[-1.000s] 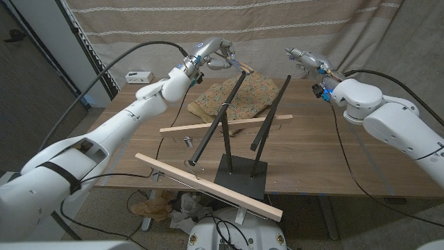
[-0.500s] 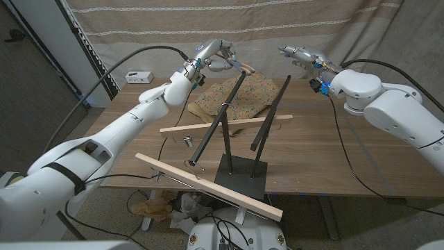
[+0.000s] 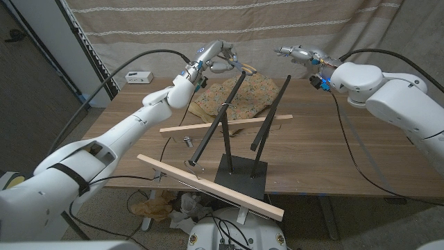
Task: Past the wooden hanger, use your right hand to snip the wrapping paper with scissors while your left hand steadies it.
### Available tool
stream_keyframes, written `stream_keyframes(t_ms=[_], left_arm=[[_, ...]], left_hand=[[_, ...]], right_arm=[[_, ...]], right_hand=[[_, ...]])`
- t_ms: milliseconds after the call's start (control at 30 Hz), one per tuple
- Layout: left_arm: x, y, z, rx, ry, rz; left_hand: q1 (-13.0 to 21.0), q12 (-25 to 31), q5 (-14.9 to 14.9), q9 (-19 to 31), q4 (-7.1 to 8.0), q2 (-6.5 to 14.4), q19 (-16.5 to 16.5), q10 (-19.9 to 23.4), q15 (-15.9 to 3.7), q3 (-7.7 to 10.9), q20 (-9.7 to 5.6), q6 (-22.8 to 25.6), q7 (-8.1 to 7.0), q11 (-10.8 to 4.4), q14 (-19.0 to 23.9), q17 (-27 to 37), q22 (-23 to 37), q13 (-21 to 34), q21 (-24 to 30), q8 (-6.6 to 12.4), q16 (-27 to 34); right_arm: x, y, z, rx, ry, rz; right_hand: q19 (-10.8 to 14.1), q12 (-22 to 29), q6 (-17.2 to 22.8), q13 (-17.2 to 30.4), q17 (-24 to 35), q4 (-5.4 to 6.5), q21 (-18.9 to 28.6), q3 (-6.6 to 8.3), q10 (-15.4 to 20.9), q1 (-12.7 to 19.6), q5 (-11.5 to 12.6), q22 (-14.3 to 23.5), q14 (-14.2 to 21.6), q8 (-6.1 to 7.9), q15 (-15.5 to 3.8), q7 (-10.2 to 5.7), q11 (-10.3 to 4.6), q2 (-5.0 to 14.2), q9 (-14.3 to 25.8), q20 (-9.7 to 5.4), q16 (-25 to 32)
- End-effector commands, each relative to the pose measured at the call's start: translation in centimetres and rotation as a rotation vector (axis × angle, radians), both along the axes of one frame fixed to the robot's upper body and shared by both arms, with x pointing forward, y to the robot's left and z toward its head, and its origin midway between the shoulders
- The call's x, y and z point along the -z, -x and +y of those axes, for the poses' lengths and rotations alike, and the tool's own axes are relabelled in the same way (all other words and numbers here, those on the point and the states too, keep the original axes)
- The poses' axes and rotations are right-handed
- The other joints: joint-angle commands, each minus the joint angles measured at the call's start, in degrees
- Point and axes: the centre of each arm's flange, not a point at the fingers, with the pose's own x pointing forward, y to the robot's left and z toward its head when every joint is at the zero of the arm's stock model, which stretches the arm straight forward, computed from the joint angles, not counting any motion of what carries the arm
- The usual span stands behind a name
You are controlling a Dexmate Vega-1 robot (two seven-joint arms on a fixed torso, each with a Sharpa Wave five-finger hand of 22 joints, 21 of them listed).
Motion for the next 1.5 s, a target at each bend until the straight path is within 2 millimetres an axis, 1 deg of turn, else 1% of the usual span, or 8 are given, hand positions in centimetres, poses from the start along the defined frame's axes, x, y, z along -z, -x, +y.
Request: stream_keyframes(t_ms=[33, 100, 133, 167, 400, 433, 500, 1500], left_arm=[[0.2, -0.3, -0.5, 0.005, 0.021, 0.008], [0.2, -0.3, -0.6, 0.007, 0.023, 0.008], [0.3, -0.4, -0.6, 0.009, 0.024, 0.008], [0.3, -0.4, -0.6, 0.01, 0.024, 0.007], [0.4, -0.7, -1.0, 0.018, 0.043, -0.018], [0.5, -0.8, -1.0, 0.019, 0.044, -0.021], [0.5, -0.9, -1.1, 0.017, 0.044, -0.028], [0.0, -1.3, -2.0, 0.019, 0.015, -0.018]], left_hand=[[0.02, 0.39, 0.17, 4.01, 2.96, -0.37, 0.33, 0.5, -0.21, 3.26, -2.42, 0.6, -0.04, 0.0, 0.06, 0.05, 0.11, 0.05, -0.38, 0.27, -0.18], [0.02, 0.39, 0.17, 4.01, 2.96, -0.37, 0.33, 0.5, -0.21, 3.26, -2.42, 0.61, -0.04, 0.0, 0.06, 0.05, 0.11, 0.05, -0.38, 0.27, -0.18], [-0.57, 4.21, -0.21, 3.64, 2.62, -0.8, 1.2, -3.7, 0.24, -2.05, -4.03, 0.56, -0.16, 2.36, 0.54, 0.21, 2.27, 2.66, 0.98, -0.93, 0.6], [0.21, 0.97, -0.89, 4.17, 3.58, 0.77, 2.05, 0.12, -0.23, 0.76, -5.11, 0.97, 0.07, -0.79, 4.18, -4.26, -3.36, -3.07, -1.98, -0.4, -5.1], [0.29, 1.03, -0.92, 4.13, 3.52, 0.67, 2.15, 0.28, -0.27, 0.77, -5.09, 0.82, 0.1, -0.87, 4.21, -4.28, -3.42, -3.05, -1.99, -0.48, -5.17], [0.33, 16.13, 0.99, 4.07, 5.8, 5.75, -7.71, -3.11, 1.09, -1.96, -5.75, -0.85, -0.22, 5.64, -2.54, 1.24, 2.82, 5.84, 0.0, -1.66, 2.63], [0.65, 5.85, -2.47, 3.73, 6.22, -0.83, 4.12, -1.47, -0.35, -0.9, -6.61, 0.89, -0.03, -0.55, 6.89, -4.9, -4.57, -7.04, -1.43, -0.1, -7.6], [1.86, 4.01, -2.43, 3.91, 6.4, -0.49, 4.6, -0.12, -0.38, 1.56, -6.7, 0.94, 0.01, -0.98, 7.34, -5.24, -4.68, -7.64, -3.07, 0.06, -9.71]], right_arm=[[-1.2, 0.8, 0.4, 0.016, 0.074, -0.016], [-1.4, 0.9, 0.7, 0.015, 0.093, -0.02], [-1.6, 0.9, 0.8, 0.014, 0.101, -0.021], [-1.7, 0.9, 1.0, 0.012, 0.108, -0.02], [-2.5, 1.1, 2.1, 0.031, 0.167, -0.018], [-2.6, 1.1, 2.3, 0.032, 0.175, -0.017], [-2.7, 1.1, 2.5, 0.04, 0.186, -0.014], [-4.3, -0.5, 4.0, 0.062, 0.29, 0.012]], right_hand=[[0.14, -0.11, 1.04, 0.0, 0.17, -0.07, 0.19, 0.25, 0.5, 0.98, -0.19, 0.13, -0.1, 0.63, 0.42, -0.1, 0.2, 0.07, 0.27, 0.14, 0.01], [0.17, -0.11, 1.1, -0.01, 0.17, -0.07, 0.18, 0.29, 0.5, 1.06, -0.21, 0.13, -0.1, 0.66, 0.42, -0.06, 0.08, 0.05, 0.3, 0.15, 0.01], [1.01, -0.1, 1.43, -0.01, 0.17, -0.06, 0.46, 0.42, 0.6, 1.36, -0.27, 0.12, 0.07, 0.84, 0.62, -0.05, 0.23, -0.03, 0.41, -0.01, 0.06], [1.49, -0.05, 1.91, -0.02, 0.16, -0.07, 0.6, 0.52, 0.76, 1.58, -0.31, 0.1, 0.17, 1.05, 0.84, 0.06, 0.36, -0.06, 0.47, -0.01, 0.08], [2.01, 0.01, 3.71, -0.05, 0.14, -0.16, 0.5, 1.04, 1.14, 2.7, -0.45, 0.01, 0.63, 1.81, 1.24, 0.2, 0.5, -0.14, 0.66, 1.67, 0.15], [1.78, 0.0, 3.83, -0.06, 0.14, -0.2, 0.38, 1.11, 1.13, 2.88, -0.45, 0.0, 0.64, 1.87, 1.2, 0.25, 0.52, -0.18, 0.69, 1.83, 0.13], [1.67, 0.01, 4.02, -0.06, 0.13, -0.26, 0.3, 1.19, 1.19, 3.11, -0.44, 0.0, 0.65, 1.97, 1.24, 0.37, 0.5, -0.25, 0.72, 1.92, 0.12], [-0.39, -0.79, 7.9, -0.25, 0.11, -0.1, -0.53, 2.04, 0.54, 6.99, 0.43, 0.05, 0.74, 3.63, 1.68, 1.34, 1.59, -2.01, 1.37, 2.77, -0.26]])
